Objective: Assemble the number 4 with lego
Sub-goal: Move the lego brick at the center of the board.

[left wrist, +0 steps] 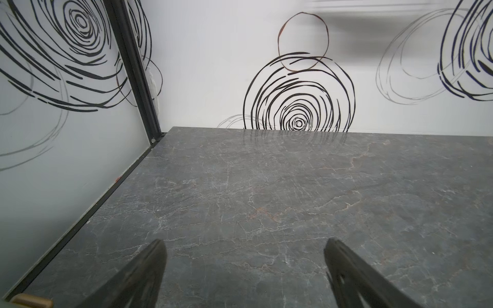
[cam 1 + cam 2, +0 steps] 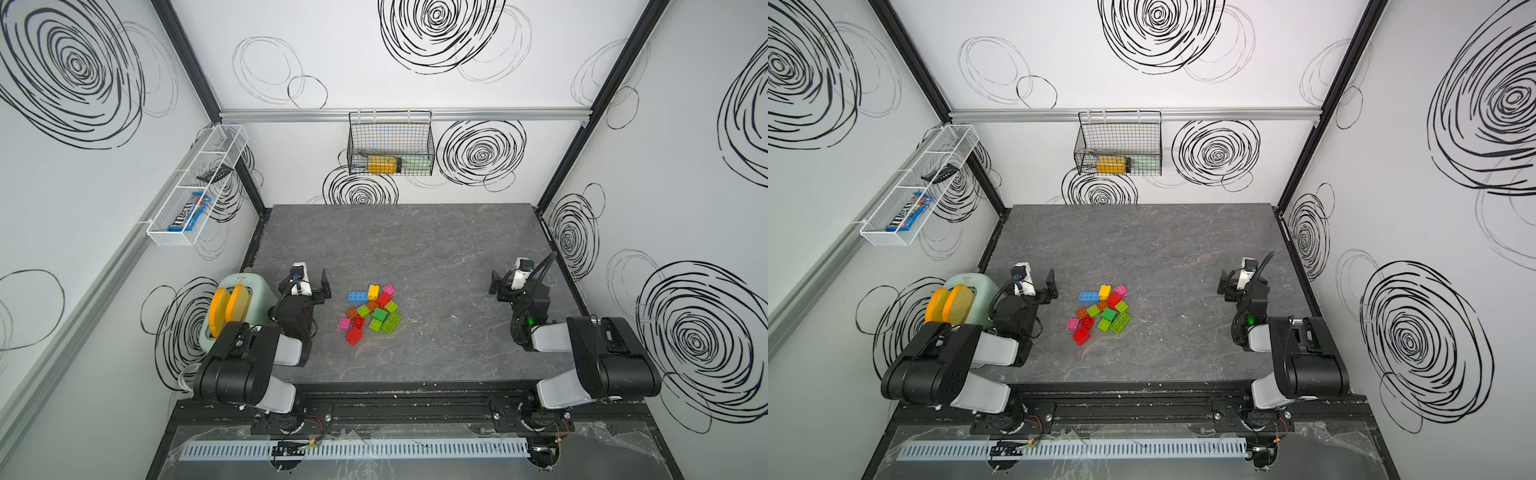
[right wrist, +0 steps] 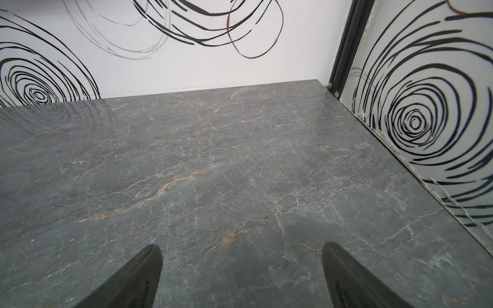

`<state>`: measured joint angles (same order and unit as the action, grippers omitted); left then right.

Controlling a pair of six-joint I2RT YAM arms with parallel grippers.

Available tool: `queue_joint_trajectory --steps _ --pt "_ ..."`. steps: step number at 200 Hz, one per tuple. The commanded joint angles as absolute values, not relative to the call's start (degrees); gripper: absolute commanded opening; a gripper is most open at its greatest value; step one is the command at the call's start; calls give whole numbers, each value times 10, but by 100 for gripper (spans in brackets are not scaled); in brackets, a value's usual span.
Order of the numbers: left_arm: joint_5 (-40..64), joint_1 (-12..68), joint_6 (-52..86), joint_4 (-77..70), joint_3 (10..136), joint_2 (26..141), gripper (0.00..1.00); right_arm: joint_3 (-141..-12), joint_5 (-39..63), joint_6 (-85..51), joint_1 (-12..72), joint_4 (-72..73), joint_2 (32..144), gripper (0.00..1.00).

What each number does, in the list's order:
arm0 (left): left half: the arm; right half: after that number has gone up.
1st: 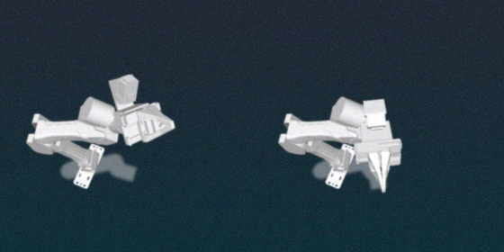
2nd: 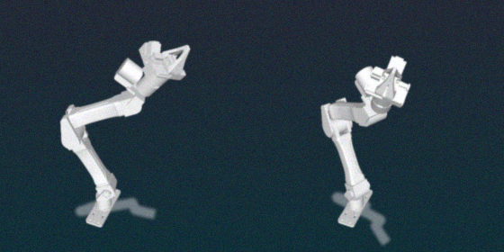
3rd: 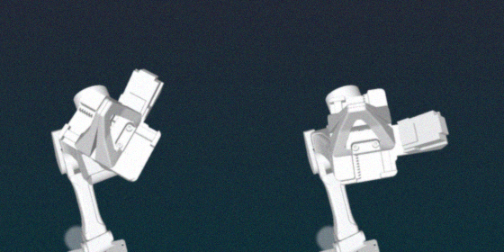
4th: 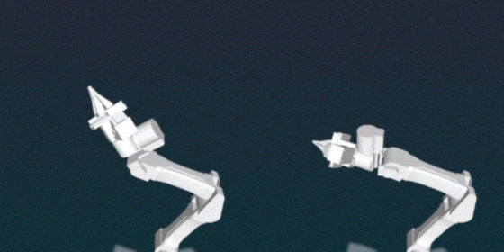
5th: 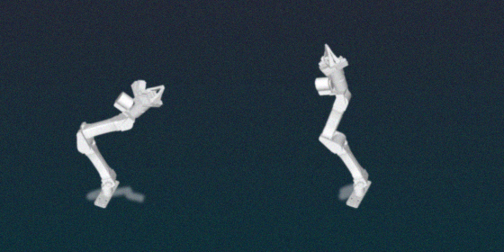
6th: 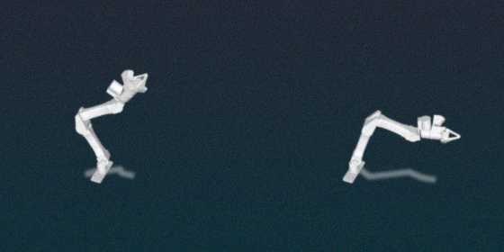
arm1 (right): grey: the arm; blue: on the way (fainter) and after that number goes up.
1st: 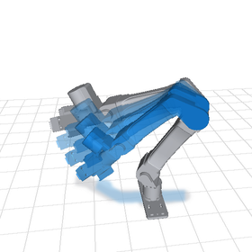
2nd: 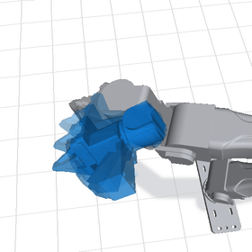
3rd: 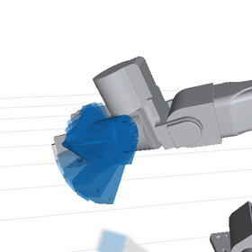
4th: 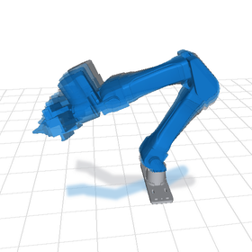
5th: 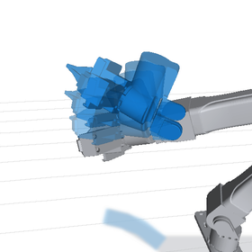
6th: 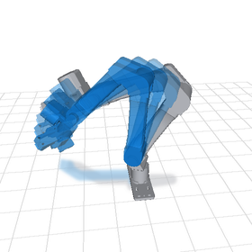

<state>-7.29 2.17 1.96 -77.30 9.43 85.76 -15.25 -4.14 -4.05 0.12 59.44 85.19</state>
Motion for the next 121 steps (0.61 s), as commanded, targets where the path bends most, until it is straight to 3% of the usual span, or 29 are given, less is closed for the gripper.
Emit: queue_joint_trajectory --steps 1,121 --pt "-49 18 22 -799 101 855 96 -151 -46 -43 1 620 844 97" --pt "-23 6 27 -802 99 854 96 -151 -39 -44 -3 621 845 97"
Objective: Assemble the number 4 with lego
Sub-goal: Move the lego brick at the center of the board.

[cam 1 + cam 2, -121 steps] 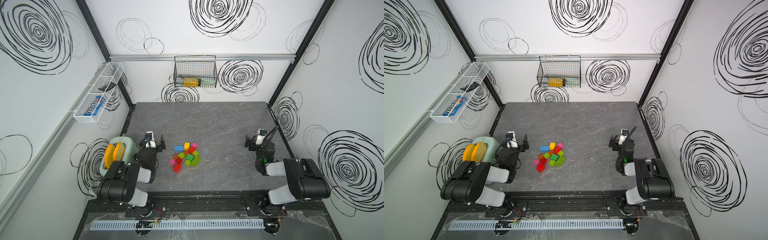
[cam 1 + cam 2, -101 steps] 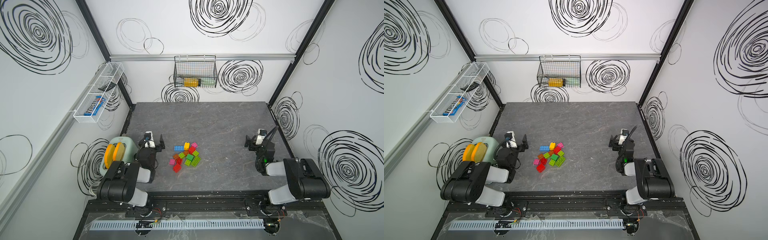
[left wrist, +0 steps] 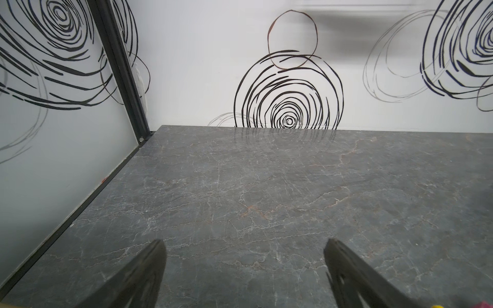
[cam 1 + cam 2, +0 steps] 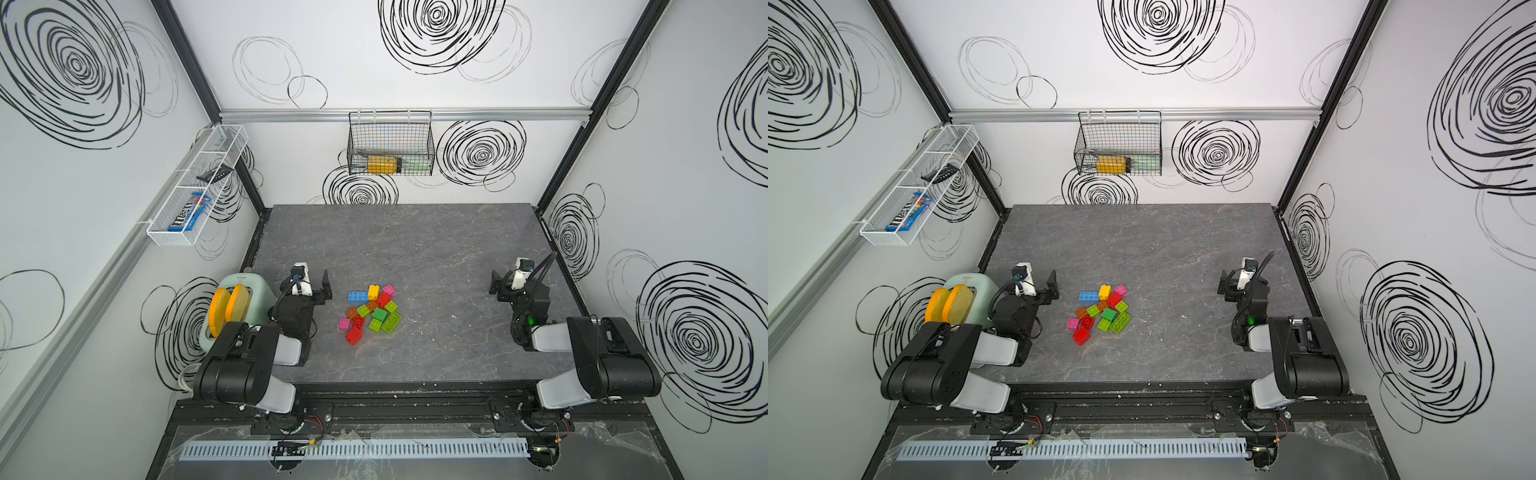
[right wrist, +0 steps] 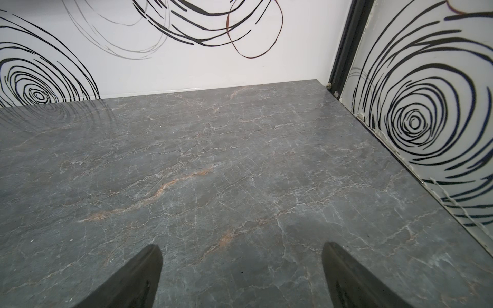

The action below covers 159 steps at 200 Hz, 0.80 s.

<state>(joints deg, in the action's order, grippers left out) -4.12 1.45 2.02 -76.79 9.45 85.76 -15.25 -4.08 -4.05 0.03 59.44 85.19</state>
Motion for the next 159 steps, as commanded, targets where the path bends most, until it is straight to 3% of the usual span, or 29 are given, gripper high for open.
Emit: queue_joint_trajectory --steps 1,159 --pt "-22 6 27 -802 99 854 96 -151 -39 -45 -3 621 845 97" --pt "-40 19 18 -835 83 848 96 -151 -40 -41 -2 623 837 97"
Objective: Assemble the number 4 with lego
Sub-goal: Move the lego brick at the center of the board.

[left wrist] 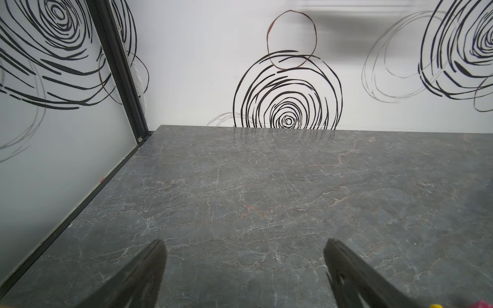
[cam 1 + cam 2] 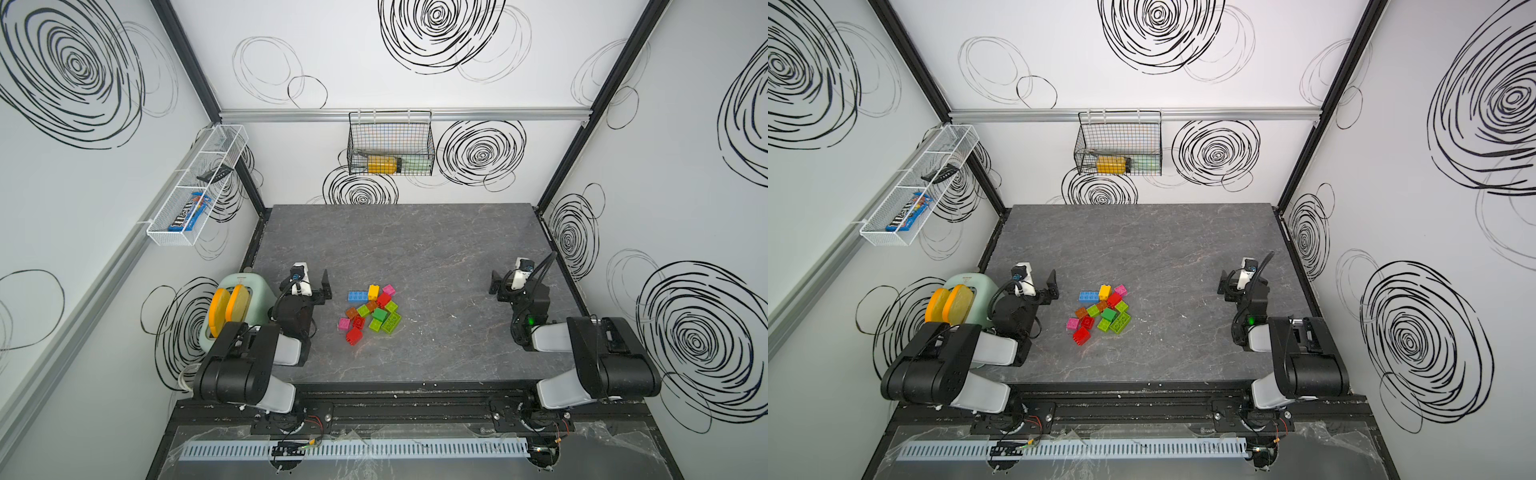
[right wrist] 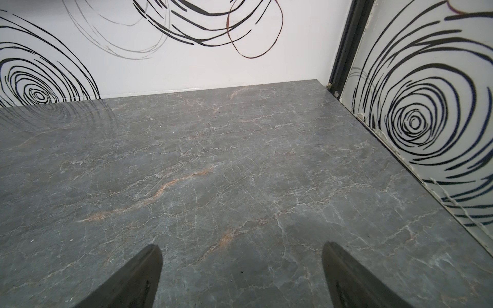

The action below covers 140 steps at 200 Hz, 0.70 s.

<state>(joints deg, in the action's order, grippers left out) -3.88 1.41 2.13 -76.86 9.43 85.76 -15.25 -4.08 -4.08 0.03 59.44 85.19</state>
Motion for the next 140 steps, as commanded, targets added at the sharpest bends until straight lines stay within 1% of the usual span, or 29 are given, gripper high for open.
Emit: queue_joint_trajectory --steps 1,7,15,24,33,43,55,70,82,93,104,118,132,140 --pt "-41 19 18 -837 81 847 96 -152 -40 -40 -2 622 835 97" --pt "-56 24 17 -842 72 837 96 -160 -39 -33 -3 604 822 97" --pt "-86 37 10 -829 67 812 96 -185 -45 -32 -3 539 800 97" --pt "-139 68 -13 -793 72 781 96 -224 -57 -55 -2 437 771 97" --pt "-197 109 -43 -745 87 750 96 -254 -66 -82 -3 378 752 97" --pt "-282 155 -76 -718 107 725 96 -270 -53 -103 -2 348 734 97" --pt "-377 198 -74 -734 124 707 96 -282 -14 -119 1 326 712 97" --pt "-416 243 -58 -710 154 684 96 -292 11 -150 13 298 686 97" --pt "-449 283 -23 -618 206 672 96 -300 41 -182 25 262 666 97" --pt "-448 314 36 -495 263 666 96 -306 75 -220 38 227 653 97" --pt "-419 337 120 -365 318 662 96 -307 104 -262 59 191 640 97" --pt "-350 357 235 -210 370 656 96 -300 122 -283 95 158 623 97" --pt "-256 369 320 -122 387 647 96 -290 127 -299 132 133 610 97" --pt "-220 378 350 -75 392 645 96 -283 133 -306 149 125 606 97"
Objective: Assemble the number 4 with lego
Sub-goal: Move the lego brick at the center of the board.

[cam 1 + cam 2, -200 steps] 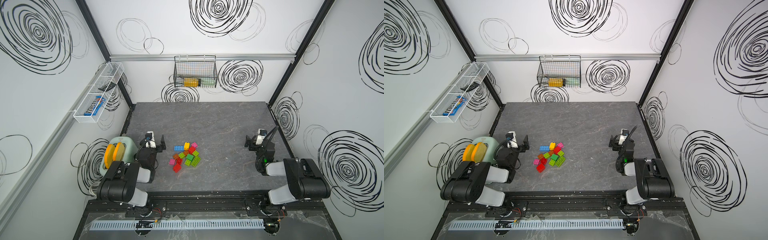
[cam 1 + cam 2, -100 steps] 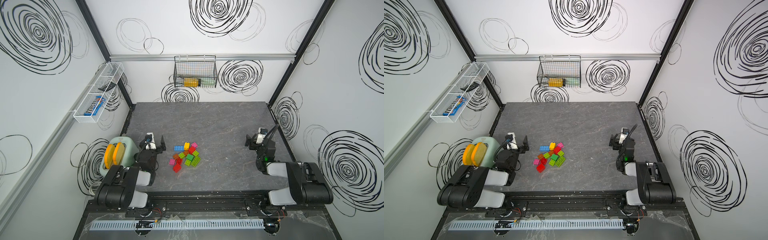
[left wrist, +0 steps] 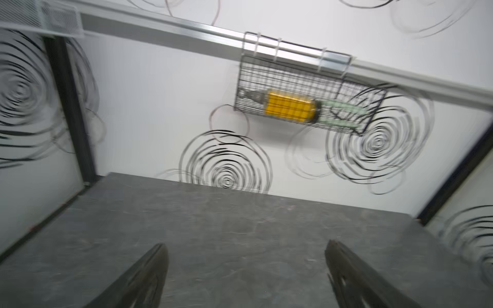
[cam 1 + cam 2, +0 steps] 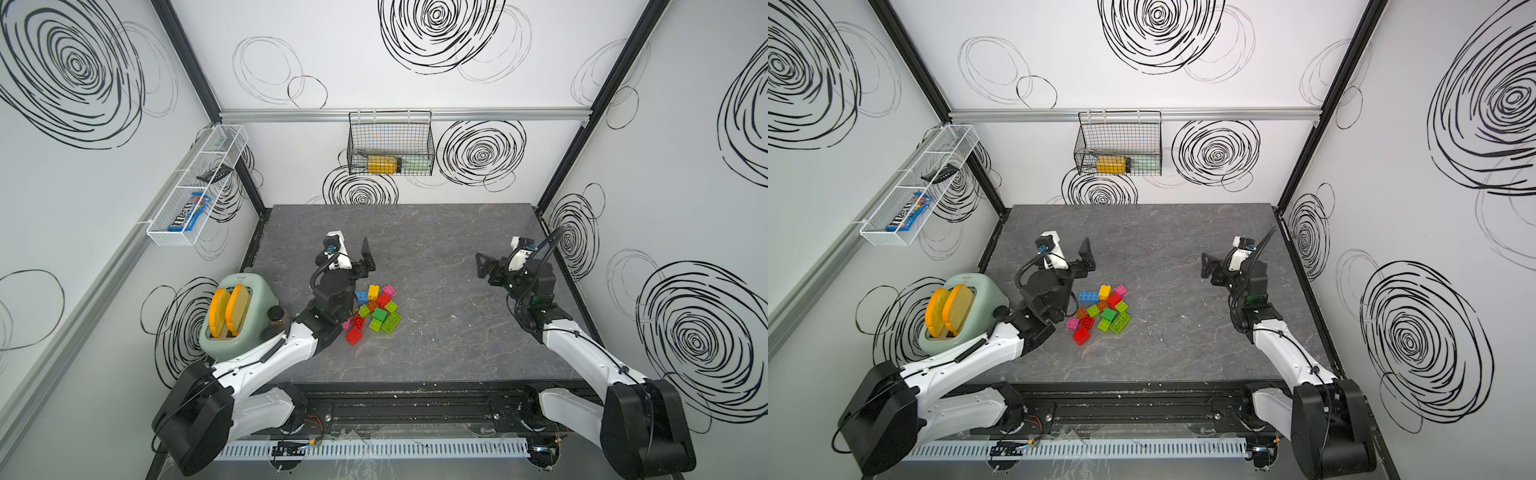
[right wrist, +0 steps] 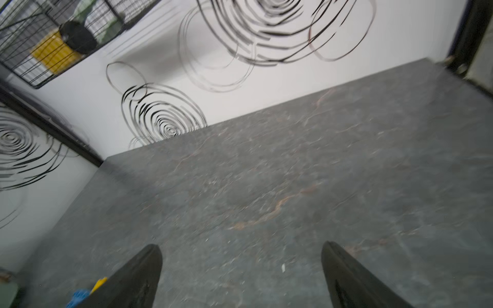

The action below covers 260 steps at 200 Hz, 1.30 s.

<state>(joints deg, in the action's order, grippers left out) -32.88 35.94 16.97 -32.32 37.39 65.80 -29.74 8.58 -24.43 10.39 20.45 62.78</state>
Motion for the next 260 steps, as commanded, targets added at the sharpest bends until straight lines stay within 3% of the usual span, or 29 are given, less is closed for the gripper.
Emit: queue_joint_trajectory --steps 1,29,54,102,186,206,236,260 --pt "-217 379 353 -69 393 644 96 -282 133 -307 152 124 605 97" --pt "-98 404 408 60 389 650 96 -258 139 -317 207 102 609 97" --pt "-70 447 435 137 392 662 96 -243 72 -316 250 81 611 97" --pt "39 440 425 147 379 737 96 -225 44 -324 256 80 594 97" --pt "-33 409 334 148 397 808 96 -209 18 -317 255 85 530 97" --pt "-55 409 320 150 401 827 100 -209 19 -320 256 80 522 97" --pt "-48 417 308 135 404 846 87 -197 15 -331 255 88 501 97" --pt "-40 438 297 122 417 865 84 -179 25 -328 256 115 485 97"
